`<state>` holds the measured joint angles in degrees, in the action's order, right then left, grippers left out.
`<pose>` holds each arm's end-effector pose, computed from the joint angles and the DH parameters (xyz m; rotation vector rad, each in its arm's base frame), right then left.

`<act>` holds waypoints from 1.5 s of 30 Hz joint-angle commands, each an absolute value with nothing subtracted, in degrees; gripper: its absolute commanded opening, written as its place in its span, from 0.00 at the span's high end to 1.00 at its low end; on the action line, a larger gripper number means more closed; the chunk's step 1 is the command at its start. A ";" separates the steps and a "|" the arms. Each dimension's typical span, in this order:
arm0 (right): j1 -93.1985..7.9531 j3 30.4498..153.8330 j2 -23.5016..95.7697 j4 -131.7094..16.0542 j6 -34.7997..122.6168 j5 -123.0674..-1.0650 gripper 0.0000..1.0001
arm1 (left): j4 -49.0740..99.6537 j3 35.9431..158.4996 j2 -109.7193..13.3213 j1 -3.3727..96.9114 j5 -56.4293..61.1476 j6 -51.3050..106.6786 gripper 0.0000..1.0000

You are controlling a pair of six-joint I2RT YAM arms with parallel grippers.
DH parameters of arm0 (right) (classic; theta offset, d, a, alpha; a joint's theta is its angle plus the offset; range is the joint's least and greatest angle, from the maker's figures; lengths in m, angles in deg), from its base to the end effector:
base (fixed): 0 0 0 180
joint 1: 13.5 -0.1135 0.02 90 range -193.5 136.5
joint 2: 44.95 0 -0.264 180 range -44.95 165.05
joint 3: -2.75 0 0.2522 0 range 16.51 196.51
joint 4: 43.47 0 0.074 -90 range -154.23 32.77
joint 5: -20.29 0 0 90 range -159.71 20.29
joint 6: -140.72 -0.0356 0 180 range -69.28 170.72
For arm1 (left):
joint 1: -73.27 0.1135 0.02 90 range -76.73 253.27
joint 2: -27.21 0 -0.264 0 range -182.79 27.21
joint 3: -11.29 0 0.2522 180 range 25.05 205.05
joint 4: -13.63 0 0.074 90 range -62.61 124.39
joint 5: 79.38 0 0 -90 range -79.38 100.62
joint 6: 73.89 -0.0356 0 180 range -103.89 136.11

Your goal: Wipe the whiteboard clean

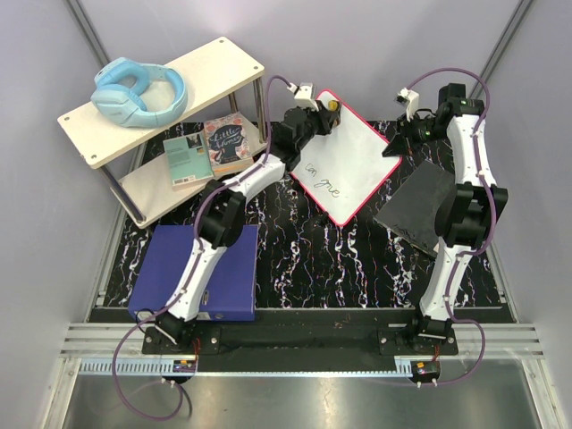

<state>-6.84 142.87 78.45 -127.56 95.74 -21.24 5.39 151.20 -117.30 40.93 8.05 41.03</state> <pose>0.4445 -0.0251 0.3164 -0.9642 2.1329 0.7412 0.5024 -0.3200 0.2535 0.1386 1.5594 -0.8300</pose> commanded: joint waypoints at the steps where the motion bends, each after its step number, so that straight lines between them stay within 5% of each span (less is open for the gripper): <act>1: -12.00 142.10 79.33 -150.92 104.86 -20.40 1.00 | 7.44 144.68 -112.37 40.22 9.12 40.45 1.00; 22: -12.00 139.82 78.10 -150.92 105.39 -19.52 1.00 | 15.35 115.16 -98.04 45.40 13.61 61.79 1.00; 45: -12.00 137.80 77.57 -150.84 106.09 -19.17 1.00 | 8.32 111.97 -102.25 50.33 5.61 79.12 1.00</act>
